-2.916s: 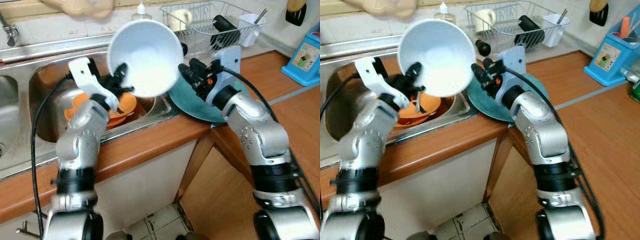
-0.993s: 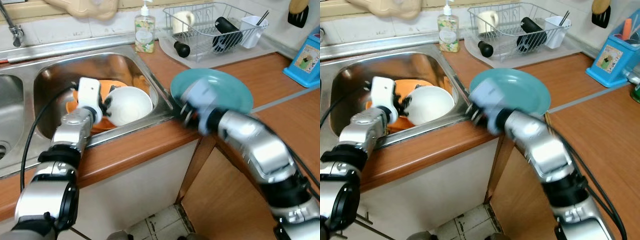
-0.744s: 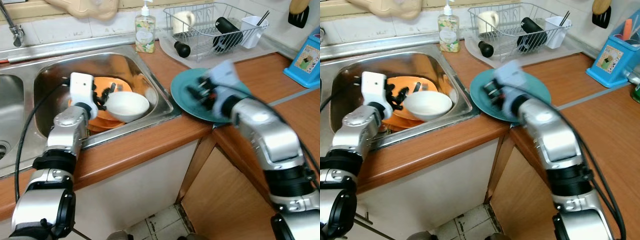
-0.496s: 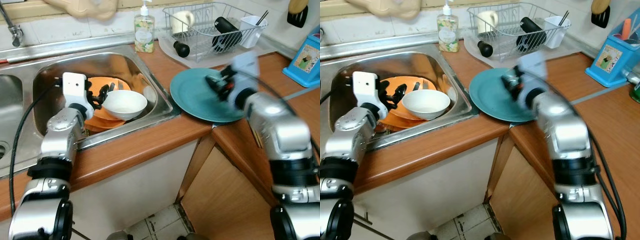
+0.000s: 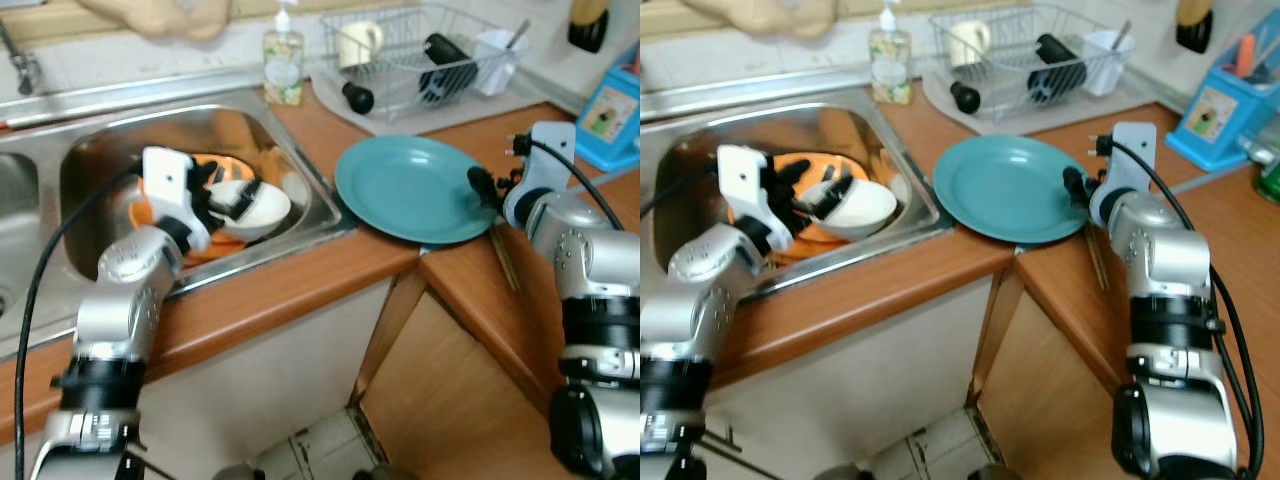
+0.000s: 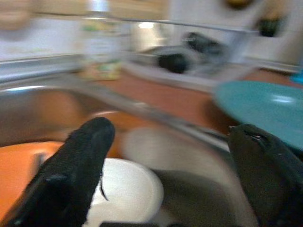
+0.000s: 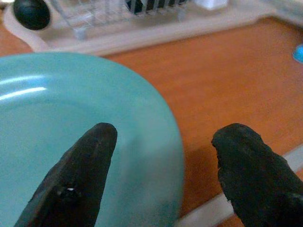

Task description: Kitchen organization

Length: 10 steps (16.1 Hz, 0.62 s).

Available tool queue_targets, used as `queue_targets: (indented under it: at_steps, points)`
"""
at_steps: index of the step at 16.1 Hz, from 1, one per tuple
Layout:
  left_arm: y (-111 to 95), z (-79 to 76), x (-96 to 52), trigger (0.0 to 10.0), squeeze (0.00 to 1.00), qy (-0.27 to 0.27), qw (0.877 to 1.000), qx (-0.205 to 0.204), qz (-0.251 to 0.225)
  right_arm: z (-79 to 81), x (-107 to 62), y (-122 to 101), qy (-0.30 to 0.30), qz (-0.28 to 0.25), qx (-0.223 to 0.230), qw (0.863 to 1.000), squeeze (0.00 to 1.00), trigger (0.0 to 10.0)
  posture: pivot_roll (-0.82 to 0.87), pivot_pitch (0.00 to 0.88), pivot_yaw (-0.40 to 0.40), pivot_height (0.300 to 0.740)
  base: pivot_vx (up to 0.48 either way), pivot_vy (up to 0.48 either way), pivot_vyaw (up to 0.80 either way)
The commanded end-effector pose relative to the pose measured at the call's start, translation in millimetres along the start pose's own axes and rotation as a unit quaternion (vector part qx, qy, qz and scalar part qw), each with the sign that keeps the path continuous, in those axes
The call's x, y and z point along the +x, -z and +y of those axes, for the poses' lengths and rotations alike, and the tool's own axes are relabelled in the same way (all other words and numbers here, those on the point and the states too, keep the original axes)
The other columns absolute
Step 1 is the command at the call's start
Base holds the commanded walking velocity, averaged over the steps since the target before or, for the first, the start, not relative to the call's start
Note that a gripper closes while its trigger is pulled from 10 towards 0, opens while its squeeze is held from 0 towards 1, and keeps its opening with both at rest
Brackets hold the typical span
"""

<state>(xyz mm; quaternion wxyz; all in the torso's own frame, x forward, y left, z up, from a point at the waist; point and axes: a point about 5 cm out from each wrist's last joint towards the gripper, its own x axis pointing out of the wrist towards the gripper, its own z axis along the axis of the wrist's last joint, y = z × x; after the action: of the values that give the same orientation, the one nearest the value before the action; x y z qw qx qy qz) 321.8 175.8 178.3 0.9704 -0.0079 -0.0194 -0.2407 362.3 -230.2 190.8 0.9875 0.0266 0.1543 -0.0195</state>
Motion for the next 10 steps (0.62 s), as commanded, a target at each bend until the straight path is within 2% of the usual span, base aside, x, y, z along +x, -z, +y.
queue_targets:
  at_steps: [1, 2, 3, 4, 6, 7, 8, 9, 10]
  points:
    - [-3.3, -12.3, -1.0, 10.0, 0.85, 0.040, 0.999, -0.008, 0.000, -3.0, 1.3, -8.4, 0.001, -0.005, 0.015, 1.000, 1.00, 10.0, -0.16, 0.000, -0.012, 0.740, 0.000, 0.000, 0.00]
    - [-3.8, -16.6, -2.6, 10.0, 0.55, 0.051, 0.999, -0.013, 0.000, -4.1, 2.5, -7.3, 0.007, 0.003, 0.022, 1.000, 1.00, 10.0, -0.16, 0.000, -0.011, 0.740, 0.000, 0.000, 0.00]
    - [-4.6, -19.9, -4.6, 10.0, 0.00, 0.057, 0.998, -0.019, 0.002, -3.6, 3.8, -6.1, 0.003, 0.012, 0.033, 0.999, 0.52, 10.0, -0.16, 0.000, -0.011, 0.740, 0.000, 0.000, 0.00]
    - [-4.6, -23.8, -6.2, 10.0, 0.00, 0.063, 0.998, -0.024, 0.004, 1.4, 4.8, -5.2, -0.020, 0.020, 0.054, 0.998, 0.00, 10.0, -0.16, 0.000, -0.012, 0.740, 0.000, 0.000, 0.00]
    - [-3.9, -25.7, -7.2, 10.0, 0.00, 0.062, 0.998, -0.026, 0.009, 12.4, 5.7, -4.5, -0.056, 0.033, 0.081, 0.995, 0.00, 10.0, -0.16, 0.000, -0.012, 0.740, 0.000, 0.000, 0.00]
    - [-4.3, -26.5, -6.6, 10.0, 0.00, 0.061, 0.998, -0.027, 0.012, 18.2, 6.8, -2.9, -0.071, 0.042, 0.091, 0.992, 0.00, 7.8, -0.16, 0.000, -0.011, 0.740, 0.000, 0.000, 0.00]
    - [-4.6, -27.0, -6.3, 10.0, 0.00, 0.061, 0.998, -0.027, 0.013, 20.0, 7.1, -2.5, -0.076, 0.043, 0.095, 0.992, 0.00, 7.8, -0.16, 0.000, -0.011, 0.740, 0.000, 0.000, 0.00]
    - [-5.3, -28.1, -5.6, 10.0, 0.00, 0.062, 0.998, -0.028, 0.013, 23.4, 7.5, -2.8, -0.082, 0.043, 0.099, 0.991, 0.00, 4.7, -0.16, 0.000, -0.007, 0.740, 0.000, 0.000, 0.00]
    - [-5.8, -29.0, -5.2, 10.0, 0.00, 0.062, 0.998, -0.030, 0.013, 26.7, 7.4, -3.4, -0.093, 0.044, 0.112, 0.988, 0.00, 2.3, -0.16, 0.000, -0.007, 0.740, 0.000, 0.000, 0.00]
